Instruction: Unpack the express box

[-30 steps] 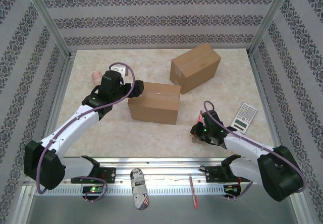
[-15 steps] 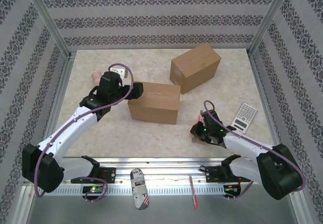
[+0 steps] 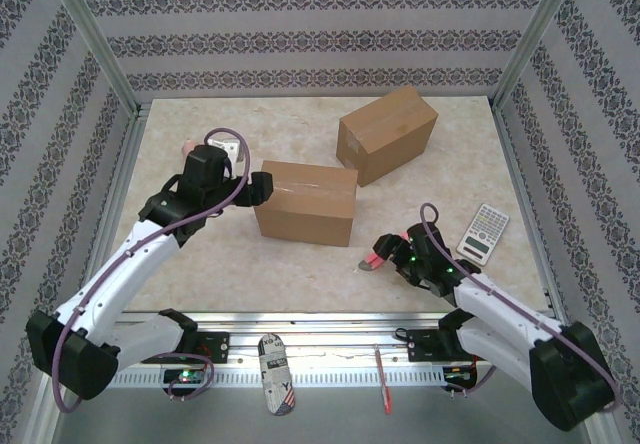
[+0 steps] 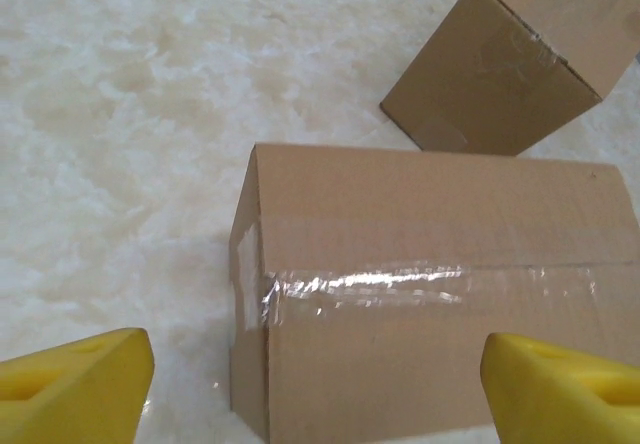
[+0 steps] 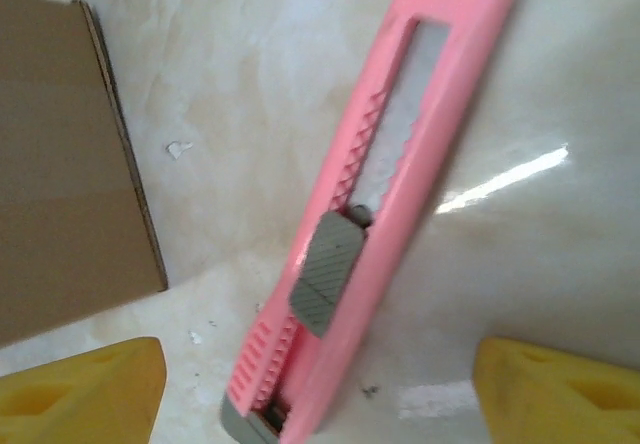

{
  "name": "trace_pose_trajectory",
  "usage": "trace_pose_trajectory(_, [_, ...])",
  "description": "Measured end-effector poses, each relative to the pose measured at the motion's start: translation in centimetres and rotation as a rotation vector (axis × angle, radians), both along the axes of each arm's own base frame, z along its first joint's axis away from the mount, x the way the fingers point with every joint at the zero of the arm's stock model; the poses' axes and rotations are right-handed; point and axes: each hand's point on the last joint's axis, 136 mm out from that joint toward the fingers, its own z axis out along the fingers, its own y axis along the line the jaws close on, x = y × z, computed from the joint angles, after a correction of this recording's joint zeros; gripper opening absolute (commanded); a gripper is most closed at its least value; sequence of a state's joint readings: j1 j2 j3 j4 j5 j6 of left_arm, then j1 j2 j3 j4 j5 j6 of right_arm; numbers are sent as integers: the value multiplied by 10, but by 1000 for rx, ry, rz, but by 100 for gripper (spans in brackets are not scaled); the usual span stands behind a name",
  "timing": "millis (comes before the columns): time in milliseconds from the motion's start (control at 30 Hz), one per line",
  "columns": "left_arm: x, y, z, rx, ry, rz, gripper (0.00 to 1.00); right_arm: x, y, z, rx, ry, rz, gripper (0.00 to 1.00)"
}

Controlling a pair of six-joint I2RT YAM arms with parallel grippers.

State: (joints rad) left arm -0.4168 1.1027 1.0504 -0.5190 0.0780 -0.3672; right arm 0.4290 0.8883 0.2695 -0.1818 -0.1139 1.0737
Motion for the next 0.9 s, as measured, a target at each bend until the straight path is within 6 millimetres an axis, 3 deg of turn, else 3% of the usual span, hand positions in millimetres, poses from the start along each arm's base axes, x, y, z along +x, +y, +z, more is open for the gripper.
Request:
trace_pose_trajectory(133, [-18,3,-7,-20,66,1,35,-4,-20,15,-68,-10,-18,96])
trace_pose_trajectory(267, [-34,2,-28,-54,141,-3,0,18,-22,65,-108,-103,48,96])
trace_pose_trajectory(467, [-59,0,-86,-89,310,6,0,73,14,164,-175,-290,301,97])
trace_pose_trajectory(600, [-61,-6,-107,-132,361,18,0,115,55,208,-242,-396,490,97])
trace_pose_trajectory(733, [-50,-15,-118,-178,378,28,0,157,104,225,-297,-465,662,96])
trace_pose_trajectory(900, [-39,-21,-130,-199,388,45,0,200,147,204,-329,-461,810,96])
